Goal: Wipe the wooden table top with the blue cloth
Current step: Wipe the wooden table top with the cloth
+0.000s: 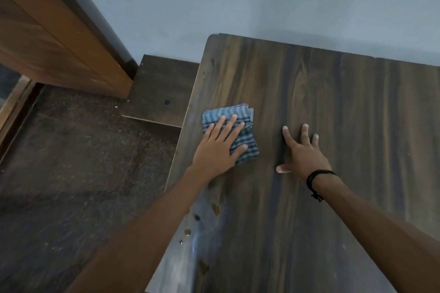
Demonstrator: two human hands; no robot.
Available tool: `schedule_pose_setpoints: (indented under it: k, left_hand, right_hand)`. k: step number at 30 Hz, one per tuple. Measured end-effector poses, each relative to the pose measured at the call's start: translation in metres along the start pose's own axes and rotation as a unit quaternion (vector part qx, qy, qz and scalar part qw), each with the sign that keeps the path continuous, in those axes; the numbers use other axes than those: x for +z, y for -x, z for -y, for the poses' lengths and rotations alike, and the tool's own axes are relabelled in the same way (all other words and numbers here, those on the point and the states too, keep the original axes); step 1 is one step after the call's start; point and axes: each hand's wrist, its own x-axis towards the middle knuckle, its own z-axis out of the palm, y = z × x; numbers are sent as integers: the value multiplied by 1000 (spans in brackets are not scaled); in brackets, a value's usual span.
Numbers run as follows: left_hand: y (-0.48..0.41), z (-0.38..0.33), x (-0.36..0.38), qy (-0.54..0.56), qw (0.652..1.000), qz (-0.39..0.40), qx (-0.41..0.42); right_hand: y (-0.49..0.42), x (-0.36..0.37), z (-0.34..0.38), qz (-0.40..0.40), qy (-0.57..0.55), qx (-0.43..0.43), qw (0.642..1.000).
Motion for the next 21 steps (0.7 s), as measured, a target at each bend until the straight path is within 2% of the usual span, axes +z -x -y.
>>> schedule_pose_setpoints:
  k: [3,8,11,14,17,21]
  left_hand:
    - [-36,8,-15,-9,1000,7,-15]
    - [-153,30,-60,21,996,33,-81]
    - [-168,27,-60,16,995,41,-91]
    - [-114,15,-37,20,998,21,-56]
    - [-17,4,-6,1,1000,-1,0]
    - [73,12,16,-27,999,12,23]
  right_hand:
    - [-3,-3,0,0,6,-5,1000]
    - [-5,-1,-3,5,11,-10,1000]
    - [-4,-1,-4,7,2,-9,1000]
    - [-2,2,-4,0,-5,-7,1000]
    - [-3,4,-2,-8,-11,-5,1000]
    - [-4,5,0,-6,0,-2,1000]
